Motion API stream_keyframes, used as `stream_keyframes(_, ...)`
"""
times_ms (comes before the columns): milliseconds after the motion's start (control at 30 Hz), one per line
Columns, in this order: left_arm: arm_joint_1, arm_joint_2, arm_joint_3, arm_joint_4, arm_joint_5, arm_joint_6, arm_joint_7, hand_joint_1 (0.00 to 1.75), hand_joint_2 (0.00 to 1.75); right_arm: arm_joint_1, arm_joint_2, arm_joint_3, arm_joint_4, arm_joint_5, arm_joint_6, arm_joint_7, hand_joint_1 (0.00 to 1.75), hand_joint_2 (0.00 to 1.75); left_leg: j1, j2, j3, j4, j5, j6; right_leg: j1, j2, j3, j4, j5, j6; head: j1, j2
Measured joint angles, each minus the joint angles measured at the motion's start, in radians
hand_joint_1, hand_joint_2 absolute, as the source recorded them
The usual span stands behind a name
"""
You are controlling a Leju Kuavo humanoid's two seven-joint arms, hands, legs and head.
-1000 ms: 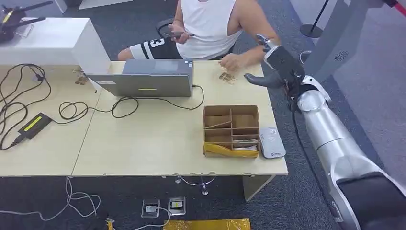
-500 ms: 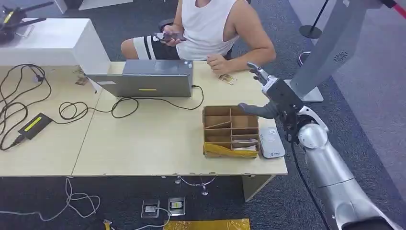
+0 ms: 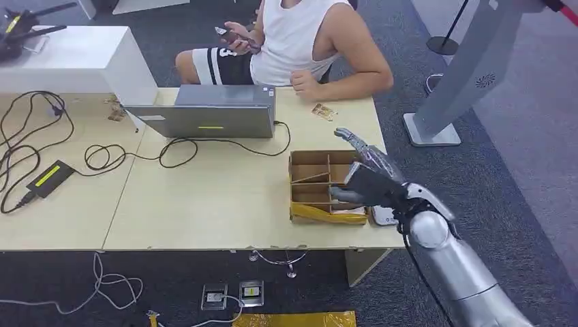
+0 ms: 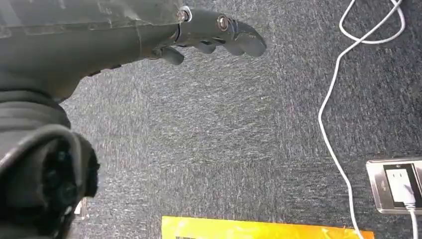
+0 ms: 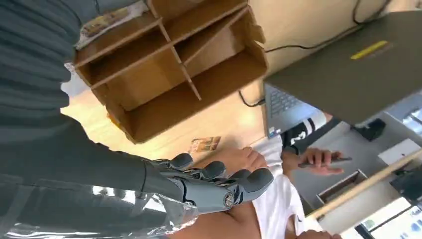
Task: Pass the card to the sensor for recognition and then transmit it.
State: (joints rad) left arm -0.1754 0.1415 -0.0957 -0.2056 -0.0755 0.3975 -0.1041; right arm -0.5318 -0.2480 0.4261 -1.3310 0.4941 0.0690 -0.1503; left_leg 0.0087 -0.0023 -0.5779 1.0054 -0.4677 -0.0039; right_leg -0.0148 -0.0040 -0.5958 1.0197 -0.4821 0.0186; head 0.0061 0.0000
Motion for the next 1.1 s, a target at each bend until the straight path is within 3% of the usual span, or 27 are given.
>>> stream_keyframes(467, 0.000, -0.002, 0.000, 0.000, 0.005, -0.003, 0.010, 0.00, 0.00, 0.055, -0.008, 0.072, 0.025, 0.337, -0.090, 0.017, 0.00, 1.75, 0.000, 0.000, 0.000, 0.000, 0.000, 0.000, 0.000, 0.000, 0.000, 0.000, 0.000, 0.000, 0.000, 0.000)
stream_keyframes(1100, -0.001, -0.002, 0.000, 0.000, 0.005, -0.009, 0.014, 0.00, 0.00, 0.071, -0.027, 0.039, 0.068, 0.506, -0.196, 0.032, 0.00, 1.75, 0.000, 0.000, 0.000, 0.000, 0.000, 0.000, 0.000, 0.000, 0.000, 0.000, 0.000, 0.000, 0.000, 0.000)
